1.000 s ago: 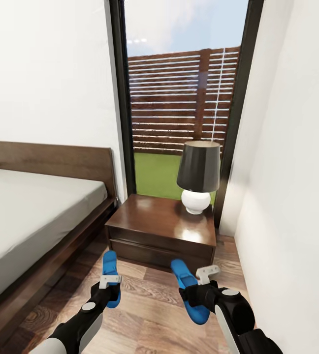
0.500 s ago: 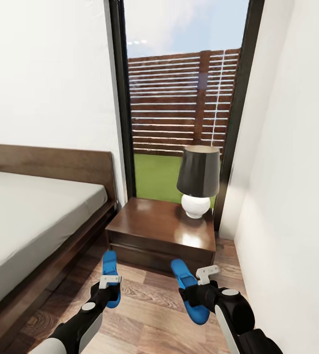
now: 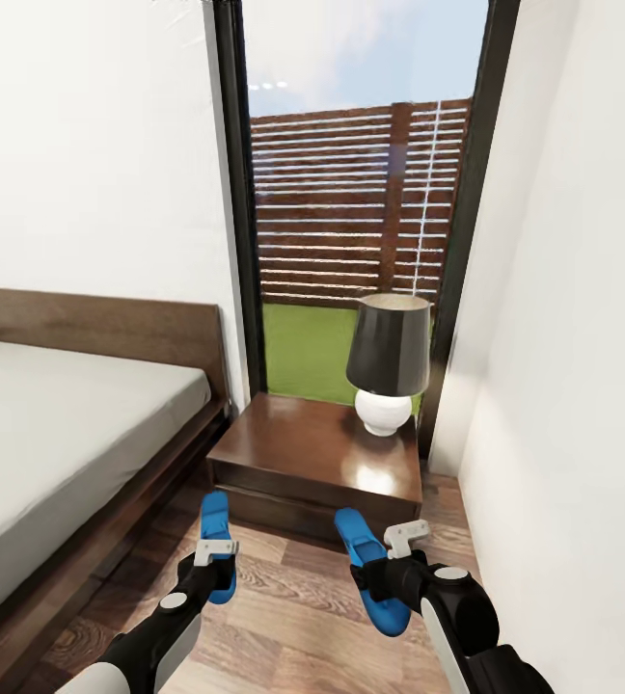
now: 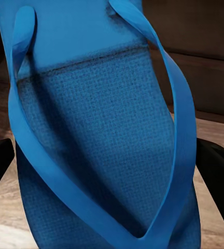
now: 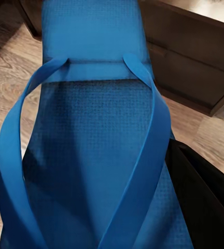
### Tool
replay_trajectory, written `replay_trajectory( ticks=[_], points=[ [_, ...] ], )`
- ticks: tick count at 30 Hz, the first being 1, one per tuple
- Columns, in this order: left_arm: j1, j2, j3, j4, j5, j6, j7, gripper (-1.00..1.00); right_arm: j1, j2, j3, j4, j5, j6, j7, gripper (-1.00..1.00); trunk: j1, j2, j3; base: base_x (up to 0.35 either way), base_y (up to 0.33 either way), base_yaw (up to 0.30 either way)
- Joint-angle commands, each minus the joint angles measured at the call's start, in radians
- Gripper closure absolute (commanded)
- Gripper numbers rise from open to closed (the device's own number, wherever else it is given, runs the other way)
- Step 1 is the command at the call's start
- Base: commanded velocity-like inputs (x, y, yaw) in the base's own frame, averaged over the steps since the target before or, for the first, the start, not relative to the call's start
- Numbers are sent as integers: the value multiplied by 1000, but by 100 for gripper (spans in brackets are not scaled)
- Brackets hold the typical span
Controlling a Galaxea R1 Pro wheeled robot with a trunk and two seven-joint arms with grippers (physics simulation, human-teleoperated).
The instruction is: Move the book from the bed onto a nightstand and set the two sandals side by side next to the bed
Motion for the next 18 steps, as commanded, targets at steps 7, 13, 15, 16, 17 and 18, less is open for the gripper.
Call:
replay_trajectory(
  ticks=[7,13,15,16,17,18],
  points=[
    [0,1,-8,0,8,-4,7,100,-1,0,-1,0,1,4,3,100,-27,49,21,0,0,0],
    [0,1,-8,0,8,-4,7,100,-1,0,-1,1,1,5,3,100,-50,91,40,0,0,0],
    [0,1,-8,0,8,-4,7,100,-1,0,-1,1,1,5,3,100,-58,105,46,0,0,0],
    [0,1,-8,0,8,-4,7,100,-1,0,-1,1,1,4,3,100,-62,112,49,0,0,0],
    [0,1,-8,0,8,-4,7,100,-1,0,-1,1,1,4,3,100,-65,119,52,0,0,0],
    [0,1,-8,0,8,-4,7,100,-1,0,-1,1,1,4,3,100,-69,126,55,0,0,0]
  ],
)
